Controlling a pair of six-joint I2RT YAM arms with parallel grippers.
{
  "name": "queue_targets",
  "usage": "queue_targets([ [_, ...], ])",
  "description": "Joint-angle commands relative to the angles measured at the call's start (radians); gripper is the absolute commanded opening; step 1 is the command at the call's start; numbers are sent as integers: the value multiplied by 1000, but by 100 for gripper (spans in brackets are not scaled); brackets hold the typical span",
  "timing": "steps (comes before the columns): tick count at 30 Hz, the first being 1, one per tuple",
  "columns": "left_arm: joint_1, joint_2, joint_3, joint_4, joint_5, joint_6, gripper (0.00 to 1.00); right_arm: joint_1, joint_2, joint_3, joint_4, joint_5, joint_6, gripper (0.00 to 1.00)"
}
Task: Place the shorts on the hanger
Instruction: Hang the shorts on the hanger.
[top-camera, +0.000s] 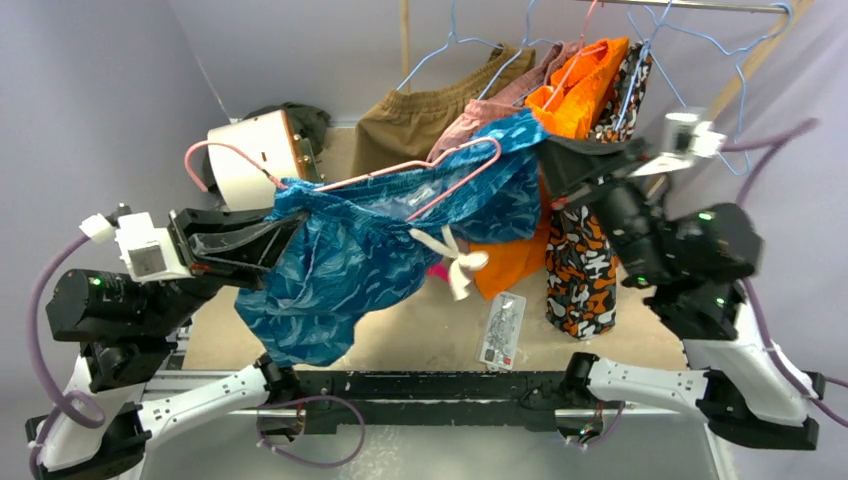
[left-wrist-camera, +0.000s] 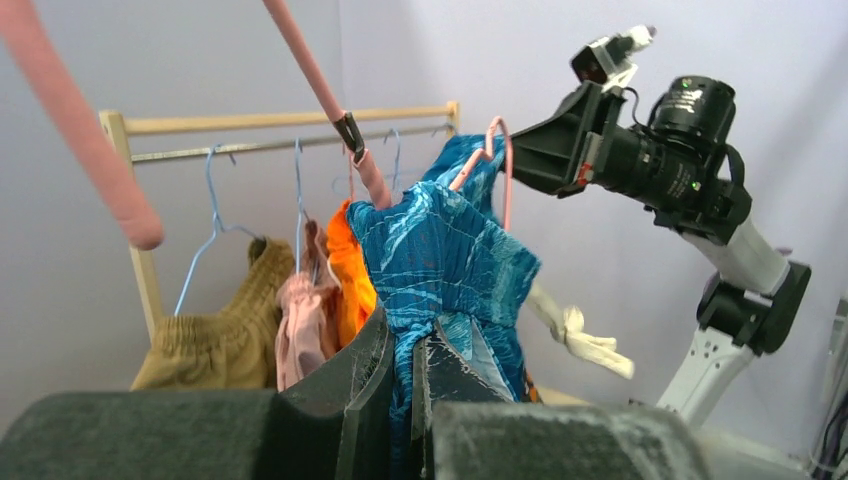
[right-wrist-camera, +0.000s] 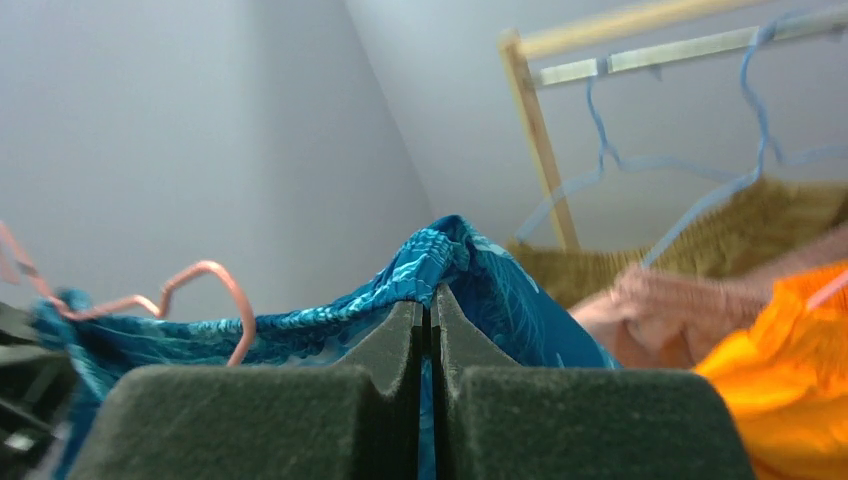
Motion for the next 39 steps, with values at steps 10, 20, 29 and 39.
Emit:
queue_targets([
  [10,2,-70,-170,-71,29,-82,0,-4,31,-106,-418,105,195,0],
  [20,2,-25,-187,-164,47,-19,0,-3,39,-61,-630,133,292,0],
  [29,2,42,-130,-324,107,35,0,-2,30,-58,-662,139,309,0],
  [39,2,45,-121,-437,7,115,0,-3,23,-57,-686,139,315,0],
])
